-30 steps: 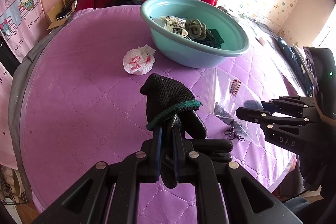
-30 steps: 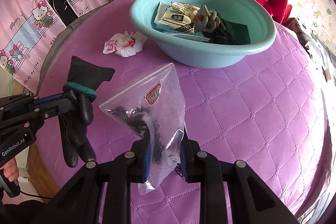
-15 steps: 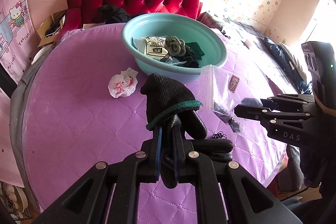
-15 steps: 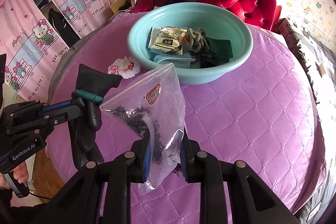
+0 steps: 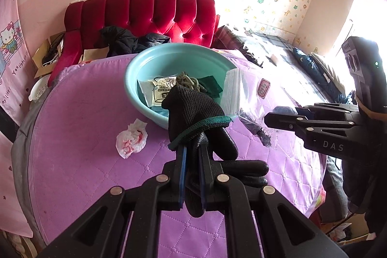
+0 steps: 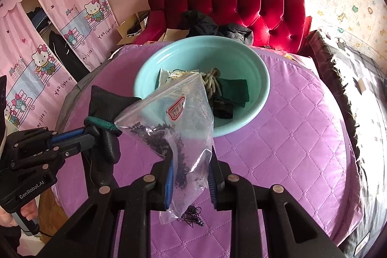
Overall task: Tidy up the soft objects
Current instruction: 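Lift the glove and zip bag and carry them toward the teal basin, then open both tools to drop the glove and zip bag into the basin, then withdraw both tools from the basin toward the earphones and tissue, then grasp the black earphones with the right tool while the left tool grasps the white tissue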
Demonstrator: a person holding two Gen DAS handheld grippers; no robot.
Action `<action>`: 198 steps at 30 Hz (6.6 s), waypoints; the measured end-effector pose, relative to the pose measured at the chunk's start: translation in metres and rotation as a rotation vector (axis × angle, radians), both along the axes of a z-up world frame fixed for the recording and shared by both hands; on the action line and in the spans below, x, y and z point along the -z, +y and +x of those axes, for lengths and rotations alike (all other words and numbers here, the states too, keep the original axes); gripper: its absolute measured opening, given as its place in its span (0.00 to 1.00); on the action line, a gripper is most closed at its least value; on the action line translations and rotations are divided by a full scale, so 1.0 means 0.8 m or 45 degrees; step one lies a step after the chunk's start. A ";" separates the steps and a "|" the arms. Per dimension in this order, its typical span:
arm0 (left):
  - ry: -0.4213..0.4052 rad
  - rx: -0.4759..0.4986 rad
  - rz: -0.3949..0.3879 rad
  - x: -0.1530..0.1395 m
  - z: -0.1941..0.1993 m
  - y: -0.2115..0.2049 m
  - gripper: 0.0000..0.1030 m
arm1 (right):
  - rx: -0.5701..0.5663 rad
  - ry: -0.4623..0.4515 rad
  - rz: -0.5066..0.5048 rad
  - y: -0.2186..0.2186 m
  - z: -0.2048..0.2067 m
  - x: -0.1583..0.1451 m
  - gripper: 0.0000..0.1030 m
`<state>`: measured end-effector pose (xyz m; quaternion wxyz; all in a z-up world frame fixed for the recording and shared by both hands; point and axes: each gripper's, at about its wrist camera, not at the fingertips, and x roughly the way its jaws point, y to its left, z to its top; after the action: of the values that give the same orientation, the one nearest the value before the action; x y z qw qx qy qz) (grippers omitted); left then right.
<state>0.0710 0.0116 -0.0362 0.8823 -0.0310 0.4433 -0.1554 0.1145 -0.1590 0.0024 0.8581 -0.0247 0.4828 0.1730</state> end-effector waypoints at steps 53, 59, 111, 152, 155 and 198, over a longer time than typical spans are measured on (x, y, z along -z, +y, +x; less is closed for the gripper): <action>0.052 0.020 0.068 0.065 0.248 -0.032 0.10 | 0.170 0.079 -0.017 -0.006 0.252 0.071 0.27; 0.056 0.021 0.101 0.064 0.248 -0.036 0.14 | 0.181 0.063 -0.022 -0.007 0.249 0.065 0.50; -0.095 -0.026 0.223 0.014 0.045 0.026 1.00 | 0.213 -0.087 -0.070 -0.009 0.016 -0.009 1.00; 0.076 -0.058 0.246 0.120 -0.042 0.069 1.00 | 0.180 0.171 -0.196 0.015 -0.066 0.164 1.00; 0.090 -0.068 0.242 0.125 -0.039 0.075 1.00 | 0.176 0.208 -0.190 0.014 -0.063 0.175 1.00; 0.057 -0.049 0.215 0.140 0.068 0.070 1.00 | 0.175 0.202 -0.031 0.013 -0.032 0.149 0.31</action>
<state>0.1257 0.0677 -0.1484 0.8744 0.0313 0.4738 -0.0997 0.0886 -0.1485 -0.1170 0.8267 0.0120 0.5517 0.1092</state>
